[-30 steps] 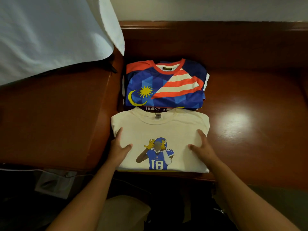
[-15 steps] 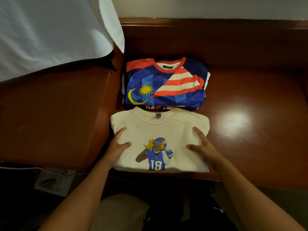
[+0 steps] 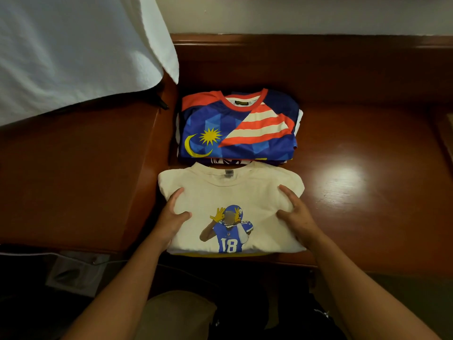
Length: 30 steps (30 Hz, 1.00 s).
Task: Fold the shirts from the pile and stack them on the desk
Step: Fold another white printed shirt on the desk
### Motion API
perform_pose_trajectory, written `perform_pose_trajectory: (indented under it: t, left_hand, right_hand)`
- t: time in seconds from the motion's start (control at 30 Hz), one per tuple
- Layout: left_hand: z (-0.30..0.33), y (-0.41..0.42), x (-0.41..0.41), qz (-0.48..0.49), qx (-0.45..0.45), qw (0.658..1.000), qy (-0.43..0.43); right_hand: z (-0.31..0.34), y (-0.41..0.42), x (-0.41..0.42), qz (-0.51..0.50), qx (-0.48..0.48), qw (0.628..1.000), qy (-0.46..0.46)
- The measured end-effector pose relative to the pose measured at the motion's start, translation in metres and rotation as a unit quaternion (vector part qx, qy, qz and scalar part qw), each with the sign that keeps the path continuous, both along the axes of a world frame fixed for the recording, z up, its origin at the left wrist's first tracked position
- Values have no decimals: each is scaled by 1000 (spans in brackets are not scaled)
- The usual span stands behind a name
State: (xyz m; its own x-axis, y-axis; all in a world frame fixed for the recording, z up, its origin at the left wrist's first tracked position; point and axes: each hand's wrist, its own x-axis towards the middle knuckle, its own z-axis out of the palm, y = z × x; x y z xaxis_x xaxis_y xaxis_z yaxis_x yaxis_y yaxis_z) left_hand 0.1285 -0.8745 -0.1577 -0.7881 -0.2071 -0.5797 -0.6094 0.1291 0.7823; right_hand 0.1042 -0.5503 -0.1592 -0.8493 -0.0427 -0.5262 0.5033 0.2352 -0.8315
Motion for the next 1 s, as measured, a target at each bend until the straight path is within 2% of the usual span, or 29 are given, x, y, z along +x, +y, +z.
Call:
perform_pose_trajectory:
  t: [0.43, 0.8, 1.0]
  left_hand:
    - [53, 65, 1, -43, 8, 993, 111]
    - [101, 181, 4, -120, -8, 980, 160]
    - [111, 248, 22, -142, 12, 976, 165]
  right_hand:
    - [49, 63, 34, -105, -10, 993, 58]
    - [98, 166, 82, -183, -6, 979, 88]
    - [119, 231, 122, -225, -10, 967, 116]
